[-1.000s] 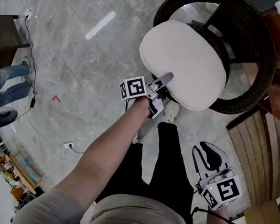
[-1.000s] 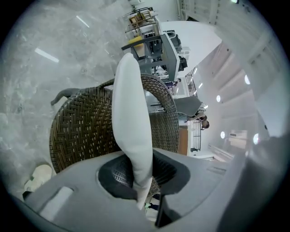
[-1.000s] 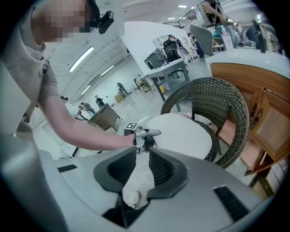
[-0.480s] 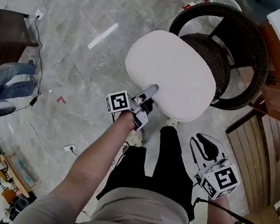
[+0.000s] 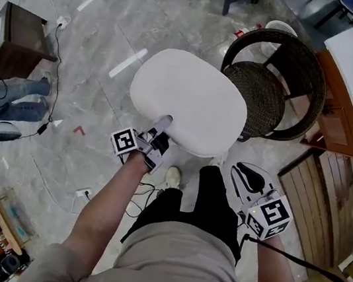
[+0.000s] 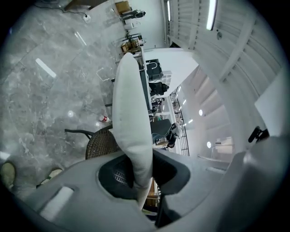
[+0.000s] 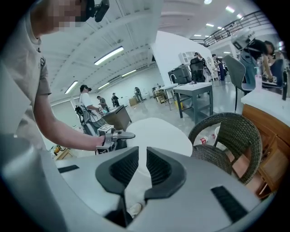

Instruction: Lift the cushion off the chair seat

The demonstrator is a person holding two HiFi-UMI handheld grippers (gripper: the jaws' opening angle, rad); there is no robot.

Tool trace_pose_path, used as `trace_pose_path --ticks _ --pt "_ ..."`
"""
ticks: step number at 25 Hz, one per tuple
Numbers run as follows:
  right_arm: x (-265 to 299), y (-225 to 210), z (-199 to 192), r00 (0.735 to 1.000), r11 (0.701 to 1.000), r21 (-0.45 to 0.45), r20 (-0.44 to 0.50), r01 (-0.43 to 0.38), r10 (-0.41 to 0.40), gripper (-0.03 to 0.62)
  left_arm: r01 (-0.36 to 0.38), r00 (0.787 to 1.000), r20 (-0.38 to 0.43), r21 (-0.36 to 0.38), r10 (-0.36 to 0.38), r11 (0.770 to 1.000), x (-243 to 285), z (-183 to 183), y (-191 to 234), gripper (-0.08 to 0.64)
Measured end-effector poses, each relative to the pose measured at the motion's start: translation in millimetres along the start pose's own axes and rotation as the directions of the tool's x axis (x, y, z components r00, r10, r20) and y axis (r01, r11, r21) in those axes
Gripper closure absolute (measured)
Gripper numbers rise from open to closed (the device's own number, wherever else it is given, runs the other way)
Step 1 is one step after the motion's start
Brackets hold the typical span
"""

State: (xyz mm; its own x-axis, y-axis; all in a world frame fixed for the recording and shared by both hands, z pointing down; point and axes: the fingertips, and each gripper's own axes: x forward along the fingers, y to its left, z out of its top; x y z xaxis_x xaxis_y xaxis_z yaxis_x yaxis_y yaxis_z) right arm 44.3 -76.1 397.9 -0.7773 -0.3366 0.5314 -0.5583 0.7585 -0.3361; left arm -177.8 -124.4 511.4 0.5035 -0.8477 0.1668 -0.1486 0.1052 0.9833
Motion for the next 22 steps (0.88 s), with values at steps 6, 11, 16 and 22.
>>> trace_pose_path --ticks 6,11,16,22 --pt "-5 54 18 0.999 0.999 -0.05 0.03 0.013 -0.012 0.534 0.034 0.995 0.091 0.011 -0.035 0.999 -82 26 -32 0.491" --pt "-15 103 26 0.998 0.996 -0.081 0.052 0.031 -0.027 0.543 0.05 0.988 0.146 0.029 -0.053 0.998 -152 38 -55 0.491" --pt "-25 138 25 0.996 0.994 -0.101 0.076 0.052 -0.045 0.549 0.05 0.981 0.186 0.048 -0.058 0.998 -208 43 -69 0.491" --pt "-39 172 18 0.993 0.99 -0.114 0.091 0.079 -0.069 0.554 0.055 0.975 0.213 0.058 -0.066 0.997 -263 40 -85 0.491"
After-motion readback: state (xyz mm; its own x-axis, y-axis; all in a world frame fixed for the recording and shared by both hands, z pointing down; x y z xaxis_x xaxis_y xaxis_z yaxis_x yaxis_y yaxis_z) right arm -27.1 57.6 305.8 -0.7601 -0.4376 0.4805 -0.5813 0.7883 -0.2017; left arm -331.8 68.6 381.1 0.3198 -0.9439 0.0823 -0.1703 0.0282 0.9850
